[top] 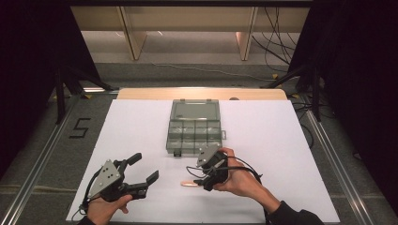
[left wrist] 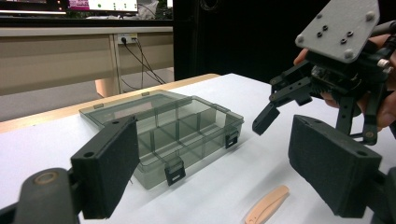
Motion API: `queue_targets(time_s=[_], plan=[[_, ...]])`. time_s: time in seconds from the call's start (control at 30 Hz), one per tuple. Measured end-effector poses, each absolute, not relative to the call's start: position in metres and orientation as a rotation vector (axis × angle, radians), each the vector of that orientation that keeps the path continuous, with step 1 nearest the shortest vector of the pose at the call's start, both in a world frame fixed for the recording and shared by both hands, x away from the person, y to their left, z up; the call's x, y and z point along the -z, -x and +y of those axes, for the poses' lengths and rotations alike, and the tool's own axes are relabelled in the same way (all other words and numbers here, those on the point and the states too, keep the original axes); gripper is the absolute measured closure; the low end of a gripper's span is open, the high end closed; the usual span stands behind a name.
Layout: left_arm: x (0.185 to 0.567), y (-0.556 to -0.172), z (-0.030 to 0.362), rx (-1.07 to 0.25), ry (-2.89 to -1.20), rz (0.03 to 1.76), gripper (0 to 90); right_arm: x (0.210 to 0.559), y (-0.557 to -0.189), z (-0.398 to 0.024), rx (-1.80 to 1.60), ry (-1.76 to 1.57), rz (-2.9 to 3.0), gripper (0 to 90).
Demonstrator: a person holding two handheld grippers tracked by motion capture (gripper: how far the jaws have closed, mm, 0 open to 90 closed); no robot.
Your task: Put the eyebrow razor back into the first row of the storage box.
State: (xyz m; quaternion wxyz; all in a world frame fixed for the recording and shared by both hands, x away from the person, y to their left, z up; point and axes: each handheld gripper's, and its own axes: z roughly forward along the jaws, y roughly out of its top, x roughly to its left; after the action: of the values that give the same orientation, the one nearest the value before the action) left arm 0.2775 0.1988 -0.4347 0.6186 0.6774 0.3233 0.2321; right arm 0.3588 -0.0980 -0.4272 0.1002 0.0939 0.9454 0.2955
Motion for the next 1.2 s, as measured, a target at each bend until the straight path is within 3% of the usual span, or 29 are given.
queue_targets(time_s=[0.53, 1.2], plan=[[0.434, -0.278, 0.199, -0.533, -1.557, 0.745, 16.3, 0.437, -0.365, -0.066, -0.703, -0.160, 2.936, 31.3], [0.434, -0.277, 0.199, -0.532, -1.557, 0.741, 16.3, 0.456, -0.368, -0.048, -0.475, -0.064, 3.052, 53.8]])
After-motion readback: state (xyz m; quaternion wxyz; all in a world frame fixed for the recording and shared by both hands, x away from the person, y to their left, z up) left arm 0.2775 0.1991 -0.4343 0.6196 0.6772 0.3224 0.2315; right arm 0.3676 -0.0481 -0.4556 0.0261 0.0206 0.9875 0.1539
